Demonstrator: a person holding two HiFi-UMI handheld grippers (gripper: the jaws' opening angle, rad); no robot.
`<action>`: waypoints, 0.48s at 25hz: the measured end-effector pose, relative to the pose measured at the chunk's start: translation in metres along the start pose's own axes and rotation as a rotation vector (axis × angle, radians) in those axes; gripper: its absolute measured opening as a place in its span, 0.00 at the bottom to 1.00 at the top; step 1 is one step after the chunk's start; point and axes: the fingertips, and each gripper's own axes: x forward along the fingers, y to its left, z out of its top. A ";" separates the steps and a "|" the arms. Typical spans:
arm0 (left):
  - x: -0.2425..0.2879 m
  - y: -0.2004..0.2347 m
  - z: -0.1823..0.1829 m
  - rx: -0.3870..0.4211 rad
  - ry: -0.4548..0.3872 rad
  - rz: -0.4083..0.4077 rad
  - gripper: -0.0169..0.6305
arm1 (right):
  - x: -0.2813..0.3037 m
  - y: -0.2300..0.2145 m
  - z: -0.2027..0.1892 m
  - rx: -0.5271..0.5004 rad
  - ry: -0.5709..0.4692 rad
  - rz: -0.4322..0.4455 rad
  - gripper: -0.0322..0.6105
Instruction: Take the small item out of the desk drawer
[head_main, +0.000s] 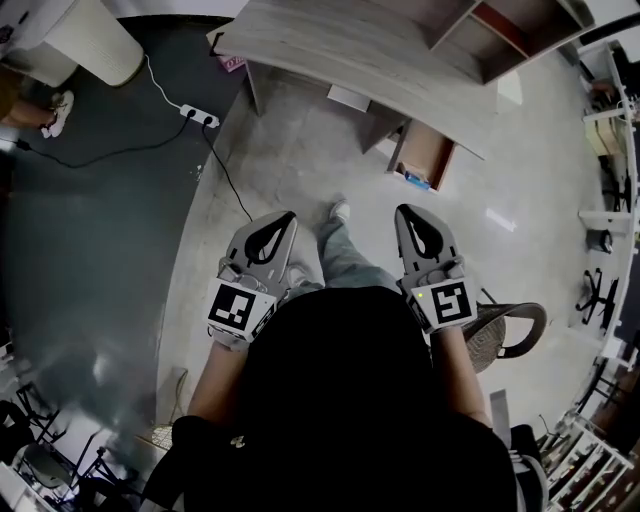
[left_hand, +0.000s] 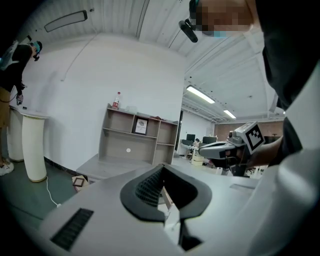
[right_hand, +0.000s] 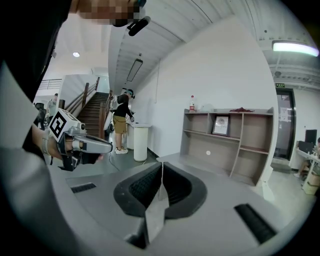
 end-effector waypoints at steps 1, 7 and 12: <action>0.010 0.004 0.001 0.000 0.007 0.000 0.04 | 0.007 -0.010 -0.002 0.001 0.009 -0.007 0.05; 0.080 0.028 0.014 0.007 0.053 -0.006 0.04 | 0.053 -0.085 0.005 0.012 -0.015 -0.014 0.05; 0.146 0.042 0.027 0.017 0.095 -0.007 0.04 | 0.082 -0.151 -0.004 0.041 0.001 -0.008 0.05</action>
